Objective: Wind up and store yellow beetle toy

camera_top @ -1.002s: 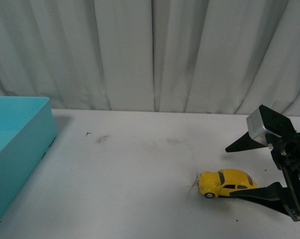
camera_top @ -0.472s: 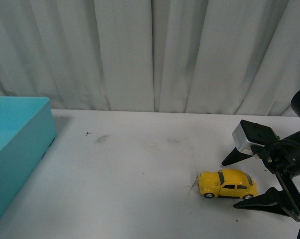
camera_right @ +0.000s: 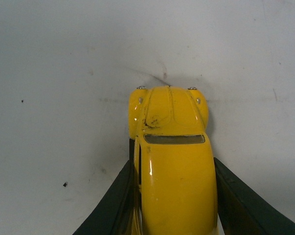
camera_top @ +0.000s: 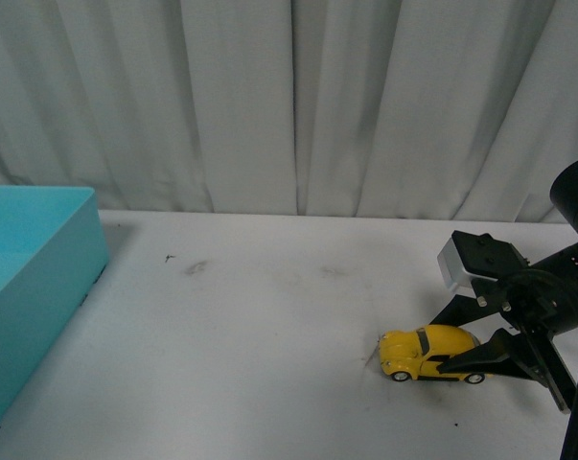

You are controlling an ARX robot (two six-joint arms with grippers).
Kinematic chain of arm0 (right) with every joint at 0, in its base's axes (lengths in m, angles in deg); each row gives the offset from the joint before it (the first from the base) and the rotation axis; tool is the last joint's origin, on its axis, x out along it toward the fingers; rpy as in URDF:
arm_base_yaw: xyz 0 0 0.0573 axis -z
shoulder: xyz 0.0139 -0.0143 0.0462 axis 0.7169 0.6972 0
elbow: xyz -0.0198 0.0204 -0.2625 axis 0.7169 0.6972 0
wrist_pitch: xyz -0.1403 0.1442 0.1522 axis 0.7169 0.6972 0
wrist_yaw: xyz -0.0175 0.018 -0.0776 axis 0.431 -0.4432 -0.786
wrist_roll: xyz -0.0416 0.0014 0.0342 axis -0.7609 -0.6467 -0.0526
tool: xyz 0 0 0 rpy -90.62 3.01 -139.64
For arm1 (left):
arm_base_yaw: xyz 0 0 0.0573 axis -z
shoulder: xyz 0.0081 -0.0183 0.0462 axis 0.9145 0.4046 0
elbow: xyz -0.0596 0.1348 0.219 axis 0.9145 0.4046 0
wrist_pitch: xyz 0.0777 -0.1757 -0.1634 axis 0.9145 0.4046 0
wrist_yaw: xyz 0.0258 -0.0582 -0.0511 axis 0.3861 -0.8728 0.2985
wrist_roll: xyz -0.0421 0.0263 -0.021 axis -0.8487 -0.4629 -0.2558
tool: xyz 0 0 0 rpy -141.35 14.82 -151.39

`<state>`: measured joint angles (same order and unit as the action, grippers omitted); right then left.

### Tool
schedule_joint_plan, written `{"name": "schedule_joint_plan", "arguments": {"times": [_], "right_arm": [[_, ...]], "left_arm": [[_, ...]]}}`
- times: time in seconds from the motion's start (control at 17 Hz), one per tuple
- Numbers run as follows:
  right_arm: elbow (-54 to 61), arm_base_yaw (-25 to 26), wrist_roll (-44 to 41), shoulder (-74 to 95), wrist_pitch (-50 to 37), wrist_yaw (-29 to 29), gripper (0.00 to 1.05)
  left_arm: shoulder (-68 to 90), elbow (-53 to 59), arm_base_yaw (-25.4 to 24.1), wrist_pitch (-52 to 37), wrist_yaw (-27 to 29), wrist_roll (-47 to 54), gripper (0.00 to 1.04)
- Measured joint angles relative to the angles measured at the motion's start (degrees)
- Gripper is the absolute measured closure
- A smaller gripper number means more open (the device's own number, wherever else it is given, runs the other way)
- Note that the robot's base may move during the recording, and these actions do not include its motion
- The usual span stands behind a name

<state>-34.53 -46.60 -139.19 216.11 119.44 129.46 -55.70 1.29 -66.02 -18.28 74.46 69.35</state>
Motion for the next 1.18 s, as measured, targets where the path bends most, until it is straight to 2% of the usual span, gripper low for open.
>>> {"name": "schedule_joint_plan", "arguments": {"times": [0.41,0.83,1.18], "right_arm": [[1.31,1.33,-0.61,-0.02,-0.24,1.11,0.65],[5.4,8.39,-7.58,-0.83,2.62,4.04,0.65],[8.26,15.12,-12.15,-1.66,5.18,3.8,0.65]], "left_arm": [[0.0,0.0,0.0,0.0,0.02,0.0,0.07],[0.0,0.0,0.0,0.0,0.02,0.0,0.07],[0.0,0.0,0.0,0.0,0.02,0.0,0.07]]}}
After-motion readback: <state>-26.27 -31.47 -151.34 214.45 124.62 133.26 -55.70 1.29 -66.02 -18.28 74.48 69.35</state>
